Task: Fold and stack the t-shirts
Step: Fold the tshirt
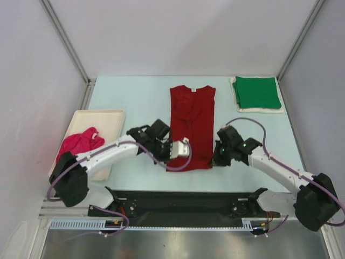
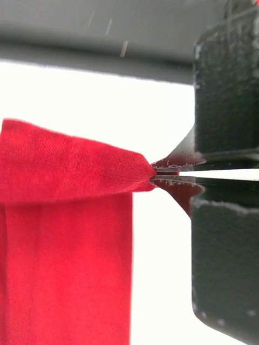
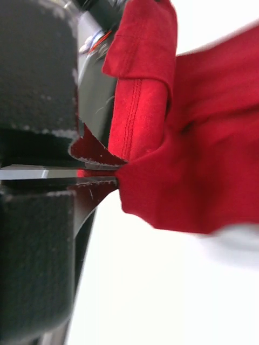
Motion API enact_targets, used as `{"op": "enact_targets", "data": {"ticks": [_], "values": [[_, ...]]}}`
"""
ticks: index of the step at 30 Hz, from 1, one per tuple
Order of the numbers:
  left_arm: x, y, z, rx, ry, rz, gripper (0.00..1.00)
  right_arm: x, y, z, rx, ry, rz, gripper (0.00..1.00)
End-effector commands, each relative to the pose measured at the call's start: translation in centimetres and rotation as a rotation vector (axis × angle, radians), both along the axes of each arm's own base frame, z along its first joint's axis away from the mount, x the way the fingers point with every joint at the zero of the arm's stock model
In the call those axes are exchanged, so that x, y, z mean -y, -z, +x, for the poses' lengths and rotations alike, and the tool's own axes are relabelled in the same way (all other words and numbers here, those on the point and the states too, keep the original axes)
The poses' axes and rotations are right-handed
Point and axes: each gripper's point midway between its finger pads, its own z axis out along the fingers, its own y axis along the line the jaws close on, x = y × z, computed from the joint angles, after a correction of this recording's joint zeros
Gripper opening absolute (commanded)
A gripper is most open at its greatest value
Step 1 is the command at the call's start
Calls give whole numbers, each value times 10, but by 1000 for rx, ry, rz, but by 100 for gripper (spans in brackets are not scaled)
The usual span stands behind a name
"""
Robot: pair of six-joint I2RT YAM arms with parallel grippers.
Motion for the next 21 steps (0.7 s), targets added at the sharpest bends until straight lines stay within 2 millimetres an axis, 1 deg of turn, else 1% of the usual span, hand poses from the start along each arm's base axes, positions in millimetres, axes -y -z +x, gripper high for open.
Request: {"op": "enact_targets", "data": {"ticks": [1, 2, 3, 4, 5, 6, 7, 8, 9, 10, 11, 12, 13, 14, 15, 16, 17, 18, 19, 20, 21], "values": [[9, -28, 51, 35, -108, -64, 0, 6, -32, 56, 124, -37, -15, 0], [8, -23, 68, 35, -146, -55, 0, 14, -38, 80, 165, -13, -13, 0], [14, -33, 84, 61, -166, -75, 0, 15, -42, 94, 183, -4, -6, 0], [13, -31, 98, 70, -197, -63, 0, 13, -45, 115, 191, 1, -4, 0], [14, -32, 121, 69, -244, -65, 1, 19, -48, 133, 218, 15, -8, 0], [14, -30, 134, 70, -273, -57, 1, 21, -49, 144, 224, 23, -14, 0], [14, -29, 146, 74, -301, -55, 0, 20, -48, 164, 228, 30, -21, 0], [9, -30, 163, 87, -355, -50, 0, 21, -48, 176, 239, 39, -18, 0], [13, -27, 180, 88, -379, -44, 0, 21, -46, 187, 241, 43, -17, 0], [13, -26, 189, 94, -398, -40, 0, 26, -43, 198, 241, 51, -21, 0], [11, -23, 200, 103, -425, -23, 0, 22, -38, 211, 228, 46, -14, 0], [15, -32, 213, 130, -435, -38, 0, 21, -35, 218, 225, 42, -13, 0], [16, -20, 219, 124, -440, -12, 0, 22, -32, 224, 220, 44, -16, 0], [17, -20, 225, 133, -449, -3, 0, 20, -27, 235, 214, 46, -17, 0], [20, -27, 236, 159, -459, -11, 0, 20, -25, 240, 215, 48, -15, 0], [21, -17, 242, 156, -471, 10, 0, 22, -23, 246, 210, 63, -12, 0], [20, -17, 248, 170, -485, 18, 0, 21, -24, 253, 225, 66, 1, 0], [18, -20, 258, 200, -507, 30, 0, 19, -20, 259, 221, 71, 8, 0], [17, -18, 262, 204, -517, 34, 0, 18, -20, 263, 227, 72, 15, 0], [17, -10, 265, 194, -521, 46, 0, 18, -19, 267, 230, 72, 15, 0], [18, -11, 269, 199, -524, 45, 0, 17, -14, 274, 222, 75, 13, 0]]}}
